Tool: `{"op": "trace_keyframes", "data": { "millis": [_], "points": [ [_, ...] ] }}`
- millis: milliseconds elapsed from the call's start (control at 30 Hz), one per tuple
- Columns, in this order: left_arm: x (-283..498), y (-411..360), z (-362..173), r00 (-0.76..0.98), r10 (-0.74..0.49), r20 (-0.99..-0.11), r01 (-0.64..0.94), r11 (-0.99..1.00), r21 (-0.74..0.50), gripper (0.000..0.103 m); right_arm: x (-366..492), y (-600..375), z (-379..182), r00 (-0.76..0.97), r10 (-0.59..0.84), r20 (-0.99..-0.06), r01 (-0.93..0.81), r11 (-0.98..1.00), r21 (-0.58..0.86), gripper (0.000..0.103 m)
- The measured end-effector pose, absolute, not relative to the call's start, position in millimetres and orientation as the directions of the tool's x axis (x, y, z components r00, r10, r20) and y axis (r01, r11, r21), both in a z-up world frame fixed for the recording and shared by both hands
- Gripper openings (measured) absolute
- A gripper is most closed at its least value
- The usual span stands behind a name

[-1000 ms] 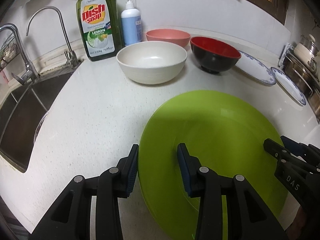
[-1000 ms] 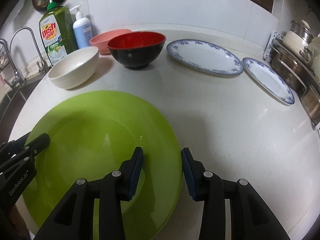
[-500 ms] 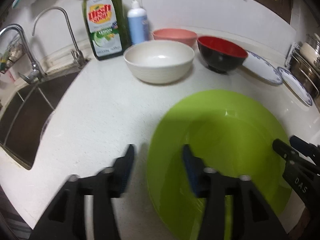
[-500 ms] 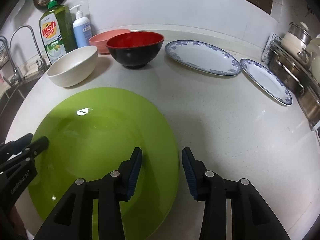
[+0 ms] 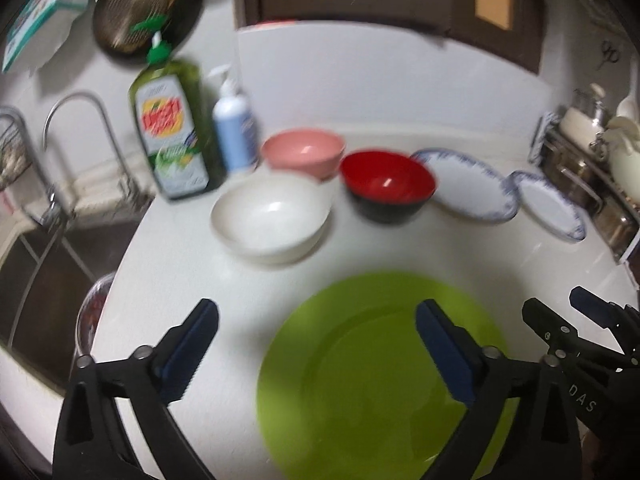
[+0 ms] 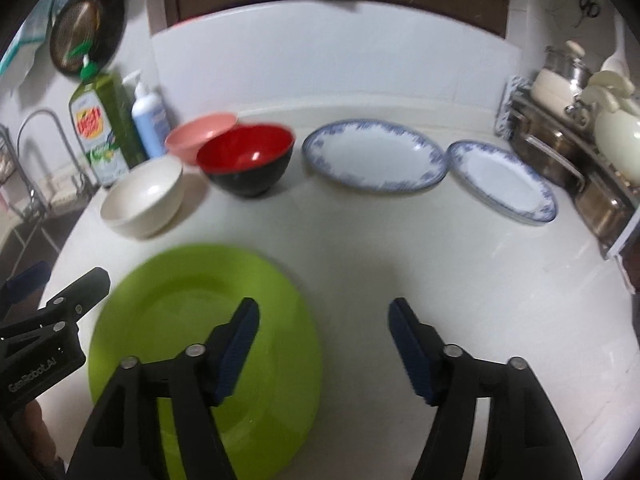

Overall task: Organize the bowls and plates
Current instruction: 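Drag the lime-green plate toward the counter edge with both grippers, then open, then move both grippers to the rim of the larger blue-and-white plate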

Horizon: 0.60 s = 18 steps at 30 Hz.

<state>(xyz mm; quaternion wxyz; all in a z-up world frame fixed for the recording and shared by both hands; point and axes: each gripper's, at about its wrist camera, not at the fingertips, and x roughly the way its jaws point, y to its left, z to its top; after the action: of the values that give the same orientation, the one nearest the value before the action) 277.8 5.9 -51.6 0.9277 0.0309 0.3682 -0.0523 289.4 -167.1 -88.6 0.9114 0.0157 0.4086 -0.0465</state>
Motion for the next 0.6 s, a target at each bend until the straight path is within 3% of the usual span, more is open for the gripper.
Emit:
{"op": "trace_keyframes", "data": {
  "millis": [600],
  "points": [
    [327, -98, 13, 0.718, -0.325, -0.616, 0.485, 0.868, 0.106, 0.103, 288, -244, -30, 0.666, -0.326, -0.671, 0.413, 0.910, -0.032, 0.069]
  ]
}}
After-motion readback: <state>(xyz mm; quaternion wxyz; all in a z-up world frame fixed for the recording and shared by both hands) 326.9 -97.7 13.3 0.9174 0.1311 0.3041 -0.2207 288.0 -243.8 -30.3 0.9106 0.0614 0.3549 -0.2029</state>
